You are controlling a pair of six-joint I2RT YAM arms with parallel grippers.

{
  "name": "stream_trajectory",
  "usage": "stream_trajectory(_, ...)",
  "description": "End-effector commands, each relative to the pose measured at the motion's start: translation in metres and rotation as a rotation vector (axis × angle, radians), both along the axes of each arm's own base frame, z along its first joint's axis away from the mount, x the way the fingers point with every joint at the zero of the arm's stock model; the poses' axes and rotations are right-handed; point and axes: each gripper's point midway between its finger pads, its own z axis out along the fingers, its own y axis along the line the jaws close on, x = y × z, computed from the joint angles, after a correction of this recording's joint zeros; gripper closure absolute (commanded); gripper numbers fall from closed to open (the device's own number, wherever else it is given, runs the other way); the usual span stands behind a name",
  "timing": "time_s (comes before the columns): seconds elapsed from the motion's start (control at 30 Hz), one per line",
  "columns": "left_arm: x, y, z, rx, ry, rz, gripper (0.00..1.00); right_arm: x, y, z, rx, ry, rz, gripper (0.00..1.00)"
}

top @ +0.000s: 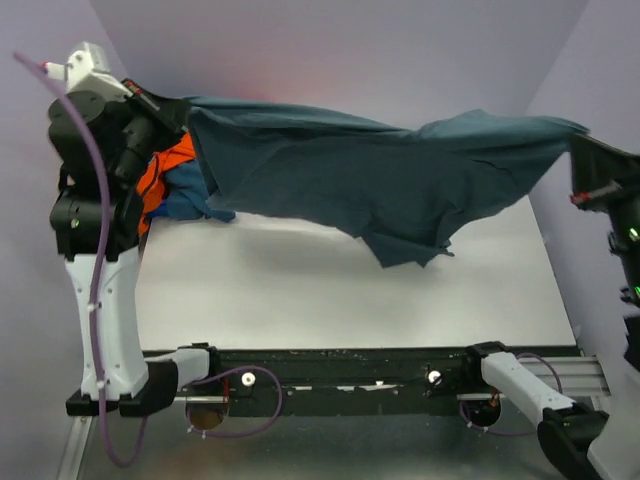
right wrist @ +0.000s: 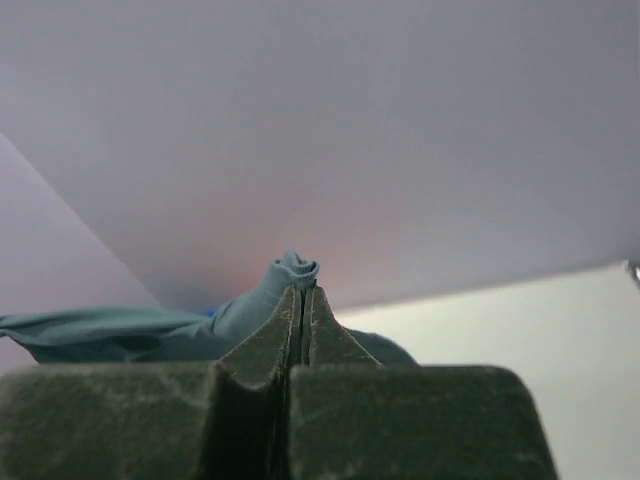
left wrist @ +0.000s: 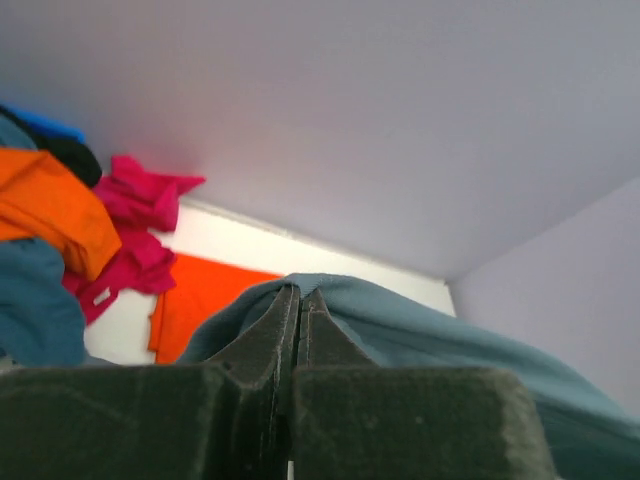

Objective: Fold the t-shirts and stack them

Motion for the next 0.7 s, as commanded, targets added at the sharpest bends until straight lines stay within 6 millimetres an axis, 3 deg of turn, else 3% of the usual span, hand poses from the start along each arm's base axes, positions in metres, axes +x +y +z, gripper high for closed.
stream_trajectory(0.0, -0.053, 0.015, 0.040, -0.025, -0.139, 0.081, 1.00, -0.074, -0.019, 0.052, -0.070, -0.239, -0.053, 0.99)
stream_trajectory(0.07, -0.065, 0.016, 0.052, -0.048, -0.199, 0.091, 1.00, -0.096, -0.025, 0.067, -0.063, -0.307, -0.074, 0.99)
stream_trajectory(0.17, -0.058, 0.013, 0.054, -0.059, -0.192, 0.077, 1.00, -0.097, -0.030, 0.075, -0.052, -0.315, -0.100, 0.99)
stream_trajectory(0.23, -0.036, 0.005, 0.039, -0.069, -0.128, 0.032, 1.00, -0.072, -0.032, 0.065, -0.050, -0.253, -0.127, 0.99)
stream_trajectory(0.33, 0.017, -0.012, -0.005, -0.107, 0.021, -0.046, 1.00, -0.008, -0.035, 0.030, -0.040, -0.073, -0.187, 0.99)
stream_trajectory(0.47, 0.068, -0.026, -0.033, -0.137, 0.087, -0.087, 1.00, 0.077, -0.031, -0.020, -0.052, 0.141, -0.234, 0.99)
stream_trajectory(0.57, 0.095, -0.031, -0.037, -0.135, 0.107, -0.092, 1.00, 0.122, -0.023, -0.032, -0.060, 0.204, -0.219, 0.99)
stream_trajectory(0.6, 0.097, -0.031, -0.027, -0.132, 0.099, -0.096, 1.00, 0.136, -0.019, -0.035, -0.059, 0.224, -0.204, 0.99)
stream_trajectory(0.67, 0.094, -0.024, 0.004, -0.085, 0.034, -0.069, 1.00, 0.140, -0.012, -0.023, -0.045, 0.197, -0.165, 0.99)
